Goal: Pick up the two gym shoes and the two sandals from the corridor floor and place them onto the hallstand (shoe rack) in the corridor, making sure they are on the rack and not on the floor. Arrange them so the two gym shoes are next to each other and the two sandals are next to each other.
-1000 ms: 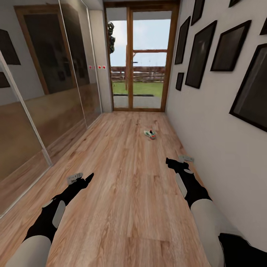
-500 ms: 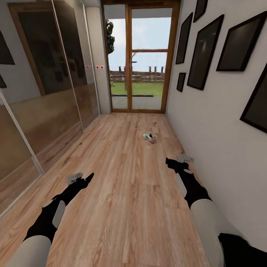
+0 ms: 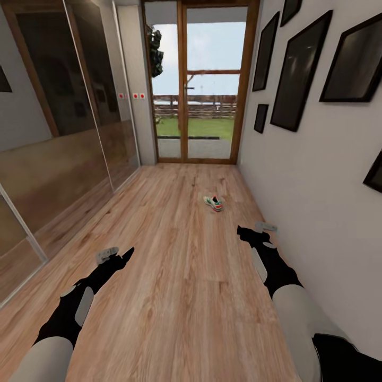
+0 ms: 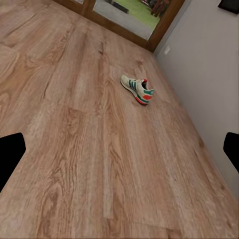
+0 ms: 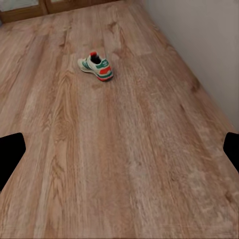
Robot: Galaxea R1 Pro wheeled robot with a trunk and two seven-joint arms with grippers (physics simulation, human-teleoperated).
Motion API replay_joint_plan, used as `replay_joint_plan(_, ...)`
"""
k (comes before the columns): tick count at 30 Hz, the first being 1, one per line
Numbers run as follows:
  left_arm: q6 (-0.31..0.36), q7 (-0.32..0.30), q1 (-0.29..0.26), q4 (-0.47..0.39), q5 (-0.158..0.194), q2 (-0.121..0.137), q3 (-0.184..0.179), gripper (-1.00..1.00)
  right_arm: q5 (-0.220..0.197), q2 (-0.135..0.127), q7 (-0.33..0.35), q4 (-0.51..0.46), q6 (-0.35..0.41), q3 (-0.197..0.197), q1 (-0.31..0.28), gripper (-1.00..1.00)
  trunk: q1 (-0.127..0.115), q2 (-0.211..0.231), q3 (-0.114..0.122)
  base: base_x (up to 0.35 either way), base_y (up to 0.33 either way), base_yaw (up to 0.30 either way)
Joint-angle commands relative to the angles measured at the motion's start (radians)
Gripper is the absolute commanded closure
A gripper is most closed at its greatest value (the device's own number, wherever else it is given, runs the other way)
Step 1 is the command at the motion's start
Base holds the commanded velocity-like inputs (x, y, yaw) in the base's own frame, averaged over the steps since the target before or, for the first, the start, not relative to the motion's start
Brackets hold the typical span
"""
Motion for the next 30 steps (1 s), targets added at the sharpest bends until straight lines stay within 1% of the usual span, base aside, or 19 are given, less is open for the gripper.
replay_joint_plan(1,0.007,-0.006,-0.001,0.0,0.009,0.0,0.002,-1.0,-0.004,0.001,-0.002,-0.002,0.005,-0.002,0.0,-1.0,0.0,0.0,-0.001,0.348,-0.07,0.0)
replay_joint_plan(30,0.007,-0.006,-0.001,0.0,0.008,0.0,0.002,-1.0,-0.004,0.0,-0.002,-0.002,0.005,-0.002,0.0,-1.0,0.0,0.0,-0.001,0.348,-0.066,0.0)
